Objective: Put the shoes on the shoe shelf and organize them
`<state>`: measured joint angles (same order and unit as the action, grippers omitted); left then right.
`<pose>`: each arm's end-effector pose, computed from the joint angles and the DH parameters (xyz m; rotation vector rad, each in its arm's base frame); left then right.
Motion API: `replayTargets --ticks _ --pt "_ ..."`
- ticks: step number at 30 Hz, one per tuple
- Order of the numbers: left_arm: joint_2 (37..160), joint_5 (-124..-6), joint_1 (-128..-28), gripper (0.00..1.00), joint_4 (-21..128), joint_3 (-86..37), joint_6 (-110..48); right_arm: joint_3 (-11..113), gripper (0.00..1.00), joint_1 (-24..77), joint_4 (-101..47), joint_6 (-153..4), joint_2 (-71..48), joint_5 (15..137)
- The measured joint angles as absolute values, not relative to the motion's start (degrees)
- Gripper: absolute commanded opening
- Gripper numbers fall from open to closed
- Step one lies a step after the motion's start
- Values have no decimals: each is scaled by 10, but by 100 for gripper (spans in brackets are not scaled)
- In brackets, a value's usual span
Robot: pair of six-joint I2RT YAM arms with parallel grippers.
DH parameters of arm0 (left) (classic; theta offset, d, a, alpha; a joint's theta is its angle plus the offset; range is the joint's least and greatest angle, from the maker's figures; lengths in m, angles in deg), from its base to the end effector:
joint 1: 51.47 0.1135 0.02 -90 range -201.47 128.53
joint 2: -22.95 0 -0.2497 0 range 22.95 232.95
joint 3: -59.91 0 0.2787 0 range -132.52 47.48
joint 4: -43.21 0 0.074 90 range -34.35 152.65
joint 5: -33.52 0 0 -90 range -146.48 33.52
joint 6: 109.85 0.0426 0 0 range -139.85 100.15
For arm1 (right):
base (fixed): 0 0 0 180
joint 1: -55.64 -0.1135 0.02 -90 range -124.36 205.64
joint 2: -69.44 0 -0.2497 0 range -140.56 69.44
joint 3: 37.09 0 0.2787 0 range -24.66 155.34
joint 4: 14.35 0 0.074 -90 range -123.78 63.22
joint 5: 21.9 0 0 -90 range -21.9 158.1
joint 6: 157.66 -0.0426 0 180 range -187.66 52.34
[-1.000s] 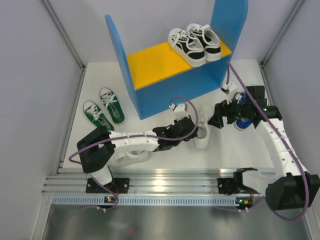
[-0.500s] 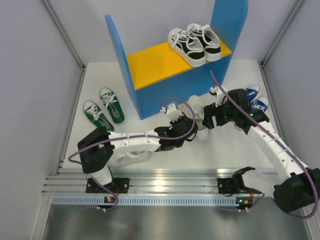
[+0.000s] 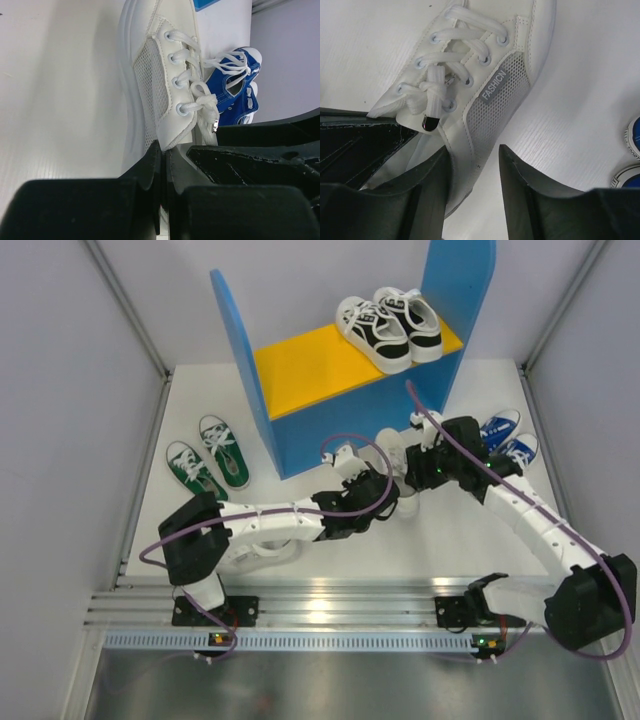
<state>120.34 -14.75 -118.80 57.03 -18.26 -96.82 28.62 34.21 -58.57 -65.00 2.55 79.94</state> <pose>0.1819 -0.3618 0.2117 -0.5932 2.0023 -0.8171 0.2592 0.1111 0.2550 -0.5946 2.3026 0.4020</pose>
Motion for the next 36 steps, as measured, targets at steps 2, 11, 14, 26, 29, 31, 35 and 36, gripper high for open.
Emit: replayTargets --ticks 2,11,14,26,29,31,35,36 --pt "1210 -147 -1188 0 572 -189 -969 284 32 339 -585 -651 22 798" --pt "1221 -166 -1186 0 562 -197 -956 283 0 336 -582 -635 4 783" --pt "1221 -177 -1184 17 528 -183 -935 283 0 343 -582 -614 6 786" --pt "1105 -295 -1186 80 355 -57 -790 272 0 438 -506 -557 47 819" --pt "1037 -317 -1186 83 347 -16 -735 272 0 445 -465 -559 32 814" --pt "987 -330 -1186 84 350 14 -698 272 0 446 -441 -562 16 810" --pt "890 -347 -1186 85 395 63 -623 278 0 446 -392 -580 -34 804" --pt "868 -349 -1186 85 416 72 -605 282 0 446 -376 -588 -52 801"
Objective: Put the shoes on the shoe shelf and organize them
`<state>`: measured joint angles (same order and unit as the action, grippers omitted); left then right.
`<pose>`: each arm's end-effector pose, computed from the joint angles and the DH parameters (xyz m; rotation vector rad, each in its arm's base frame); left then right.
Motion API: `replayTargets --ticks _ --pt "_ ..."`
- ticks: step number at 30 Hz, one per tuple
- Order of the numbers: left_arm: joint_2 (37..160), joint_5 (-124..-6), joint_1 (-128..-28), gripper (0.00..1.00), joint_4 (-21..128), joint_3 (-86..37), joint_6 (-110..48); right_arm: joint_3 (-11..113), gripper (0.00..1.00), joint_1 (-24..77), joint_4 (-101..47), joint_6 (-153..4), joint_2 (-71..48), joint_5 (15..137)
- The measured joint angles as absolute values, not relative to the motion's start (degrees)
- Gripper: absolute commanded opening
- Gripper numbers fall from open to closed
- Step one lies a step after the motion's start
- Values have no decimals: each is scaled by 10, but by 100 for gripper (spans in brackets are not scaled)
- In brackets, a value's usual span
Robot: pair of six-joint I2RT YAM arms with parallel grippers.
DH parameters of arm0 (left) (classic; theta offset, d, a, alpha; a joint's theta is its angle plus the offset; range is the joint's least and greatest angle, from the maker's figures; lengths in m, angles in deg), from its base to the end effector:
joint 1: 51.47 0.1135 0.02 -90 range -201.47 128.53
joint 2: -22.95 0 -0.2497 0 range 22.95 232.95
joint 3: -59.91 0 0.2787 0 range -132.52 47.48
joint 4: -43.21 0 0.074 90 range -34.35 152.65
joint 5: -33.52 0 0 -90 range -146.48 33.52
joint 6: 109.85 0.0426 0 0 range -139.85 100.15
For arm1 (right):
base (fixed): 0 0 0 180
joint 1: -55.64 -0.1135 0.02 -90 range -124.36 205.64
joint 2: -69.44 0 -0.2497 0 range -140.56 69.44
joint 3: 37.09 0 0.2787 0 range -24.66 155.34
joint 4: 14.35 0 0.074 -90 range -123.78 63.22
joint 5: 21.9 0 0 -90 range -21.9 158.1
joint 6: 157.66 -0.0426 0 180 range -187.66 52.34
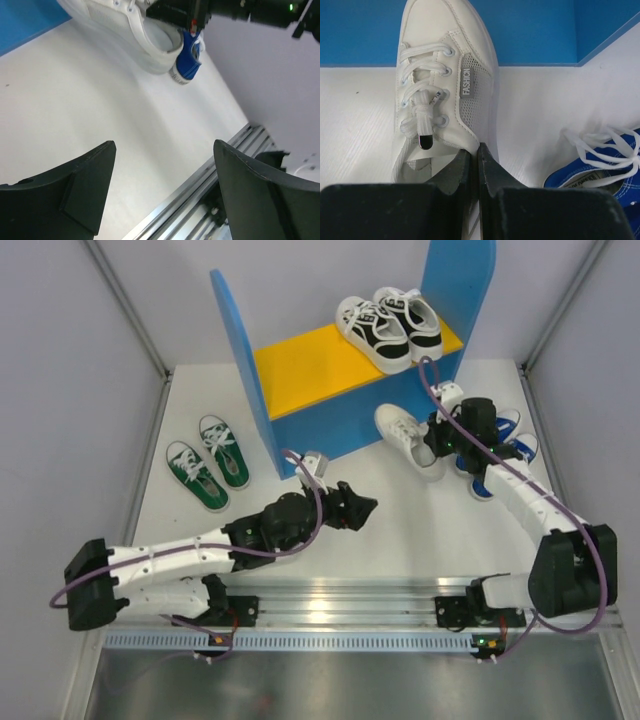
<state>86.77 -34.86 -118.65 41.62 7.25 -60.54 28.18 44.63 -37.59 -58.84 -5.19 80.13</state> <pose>0.1290 -0.2661 0.2648 0.1312 1.8416 -1.0408 0.3185 0.0710 0.2466 -0.4883 2.0792 0.2469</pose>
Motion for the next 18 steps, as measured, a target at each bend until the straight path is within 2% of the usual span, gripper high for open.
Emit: replayTargets --ticks 7,18 --pt "716 -371 -1186 85 542 143 -528 300 0 441 -259 -619 -136 762" --pt "543 -371 -1186 85 640 208 -534 370 0 398 -117 -626 -257 661"
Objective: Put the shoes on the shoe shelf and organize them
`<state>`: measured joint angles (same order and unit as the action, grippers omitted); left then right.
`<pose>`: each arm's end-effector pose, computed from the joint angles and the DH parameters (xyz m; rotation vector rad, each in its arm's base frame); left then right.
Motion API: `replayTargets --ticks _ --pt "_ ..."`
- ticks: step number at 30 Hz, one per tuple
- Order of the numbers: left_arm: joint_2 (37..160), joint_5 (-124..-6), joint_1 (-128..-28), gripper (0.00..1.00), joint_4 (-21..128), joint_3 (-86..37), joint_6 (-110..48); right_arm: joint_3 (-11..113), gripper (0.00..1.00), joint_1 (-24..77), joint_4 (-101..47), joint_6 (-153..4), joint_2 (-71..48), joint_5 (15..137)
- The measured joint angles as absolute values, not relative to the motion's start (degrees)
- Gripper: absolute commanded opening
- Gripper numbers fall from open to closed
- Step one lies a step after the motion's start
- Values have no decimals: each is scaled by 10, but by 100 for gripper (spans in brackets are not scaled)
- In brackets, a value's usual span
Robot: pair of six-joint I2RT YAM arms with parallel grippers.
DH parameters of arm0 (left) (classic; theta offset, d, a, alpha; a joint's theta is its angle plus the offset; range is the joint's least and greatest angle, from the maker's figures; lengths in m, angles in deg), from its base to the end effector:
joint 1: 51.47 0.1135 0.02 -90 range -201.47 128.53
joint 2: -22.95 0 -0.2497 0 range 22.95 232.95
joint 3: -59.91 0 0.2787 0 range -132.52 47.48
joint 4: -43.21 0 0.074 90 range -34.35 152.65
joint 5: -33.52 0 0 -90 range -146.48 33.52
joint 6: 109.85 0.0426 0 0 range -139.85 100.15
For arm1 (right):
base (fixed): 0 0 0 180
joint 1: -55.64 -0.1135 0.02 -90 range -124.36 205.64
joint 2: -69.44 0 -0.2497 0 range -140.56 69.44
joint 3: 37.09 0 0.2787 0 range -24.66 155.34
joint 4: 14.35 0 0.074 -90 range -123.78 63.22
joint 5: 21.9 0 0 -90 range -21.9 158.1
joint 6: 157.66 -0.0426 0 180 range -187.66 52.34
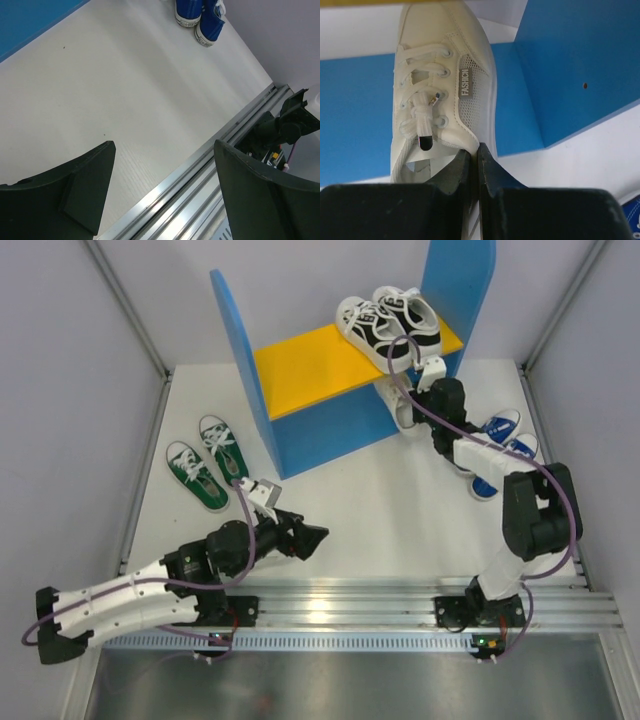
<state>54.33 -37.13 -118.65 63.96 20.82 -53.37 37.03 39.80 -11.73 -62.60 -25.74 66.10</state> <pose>0.0883 -0.1736 0.2551 0.2992 1.8655 -0.9422 0.3979 0.1114 0.2252 -0.3200 1.8663 0.0953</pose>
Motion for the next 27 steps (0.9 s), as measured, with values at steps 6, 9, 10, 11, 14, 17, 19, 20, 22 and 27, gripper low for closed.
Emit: replayTargets --ticks 6,9,10,11,14,17,19,20,22,27 --pt "516 -371 -1186 85 654 209 -541 386 0 388 -52 -628 -302 626" --pt "516 -372 -1186 85 664 209 -542 392 0 383 -22 -626 -319 614" --pt "516 -372 -1186 85 667 209 -542 393 0 382 -14 -625 -324 611" --pt "516 -372 -1186 85 668 209 -542 395 0 381 -7 -624 -330 608" --pt "516 -372 -1186 85 670 209 -542 400 0 379 9 -622 -340 604" --pt "516 -372 -1186 85 673 209 -542 400 0 378 20 -621 -344 602" --pt "516 -372 -1186 85 673 209 -542 398 0 378 24 -620 -344 602" --pt "516 -372 -1186 85 673 209 -542 397 0 378 26 -619 -344 602" --pt "516 -372 -1186 86 673 209 -542 391 0 378 35 -617 -344 603" --pt "516 -374 -1186 85 673 209 -542 364 0 378 51 -618 -343 616"
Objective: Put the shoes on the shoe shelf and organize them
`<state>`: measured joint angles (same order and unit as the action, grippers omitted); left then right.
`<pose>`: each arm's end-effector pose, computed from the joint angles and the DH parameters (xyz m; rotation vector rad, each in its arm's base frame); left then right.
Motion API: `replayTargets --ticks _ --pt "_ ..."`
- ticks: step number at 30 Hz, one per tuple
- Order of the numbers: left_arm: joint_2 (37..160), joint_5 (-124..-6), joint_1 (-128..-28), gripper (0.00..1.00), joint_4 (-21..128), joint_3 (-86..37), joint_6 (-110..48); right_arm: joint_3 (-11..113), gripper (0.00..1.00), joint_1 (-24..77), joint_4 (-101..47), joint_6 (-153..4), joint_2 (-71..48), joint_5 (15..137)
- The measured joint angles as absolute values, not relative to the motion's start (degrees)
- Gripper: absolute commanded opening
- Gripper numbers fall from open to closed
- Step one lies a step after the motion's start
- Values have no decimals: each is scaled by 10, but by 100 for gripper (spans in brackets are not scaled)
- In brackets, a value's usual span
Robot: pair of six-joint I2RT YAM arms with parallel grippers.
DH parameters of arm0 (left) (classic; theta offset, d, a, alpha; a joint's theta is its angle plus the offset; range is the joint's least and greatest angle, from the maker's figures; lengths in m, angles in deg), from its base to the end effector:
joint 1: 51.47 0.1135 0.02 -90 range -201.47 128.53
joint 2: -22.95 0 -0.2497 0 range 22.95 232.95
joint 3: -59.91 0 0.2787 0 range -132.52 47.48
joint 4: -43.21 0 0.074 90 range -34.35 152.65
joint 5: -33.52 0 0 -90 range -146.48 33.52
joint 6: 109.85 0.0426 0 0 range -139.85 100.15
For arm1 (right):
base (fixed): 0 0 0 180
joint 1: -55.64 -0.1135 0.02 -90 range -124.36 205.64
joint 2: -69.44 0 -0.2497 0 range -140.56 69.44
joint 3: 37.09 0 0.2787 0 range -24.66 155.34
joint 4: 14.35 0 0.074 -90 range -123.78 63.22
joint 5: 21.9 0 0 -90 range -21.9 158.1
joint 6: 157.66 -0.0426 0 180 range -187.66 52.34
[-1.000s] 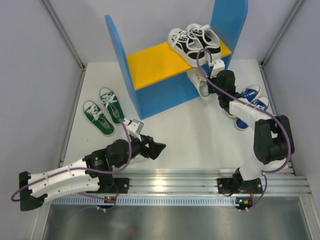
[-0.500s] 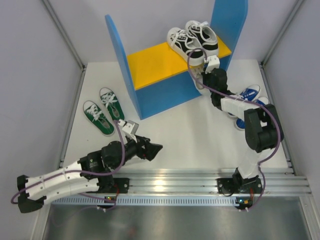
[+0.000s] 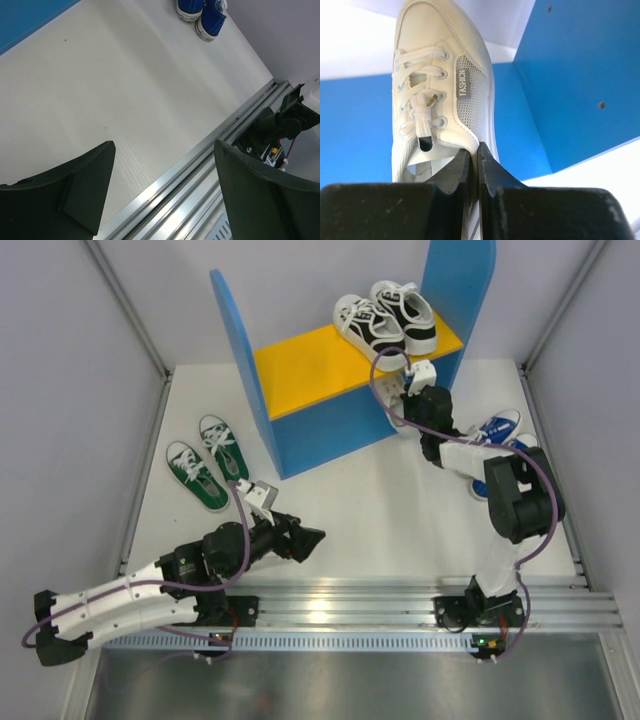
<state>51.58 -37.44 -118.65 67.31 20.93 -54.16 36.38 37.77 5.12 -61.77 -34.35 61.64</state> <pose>0.0849 -0.1660 0.2561 0.2958 1.8809 -0.9469 0.4149 0.1287 0.1934 -0.2816 1.7366 0.0529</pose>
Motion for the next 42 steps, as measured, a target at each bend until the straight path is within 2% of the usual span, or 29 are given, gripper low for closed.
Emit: replayTargets --ticks 15,24,27,28,32,42 --pt "516 -382 -1186 85 673 209 -553 348 0 383 86 -624 -342 665" --pt "519 -382 -1186 86 673 209 -557 337 7 384 104 -628 -342 661" --pt "524 -382 -1186 86 673 209 -557 329 13 386 107 -628 -342 657" --pt "525 -382 -1186 86 673 209 -557 328 20 386 109 -628 -342 656" --pt "528 -383 -1186 86 673 209 -557 327 32 386 110 -628 -342 656" --pt "527 -389 -1186 86 673 209 -558 327 43 392 135 -627 -339 658"
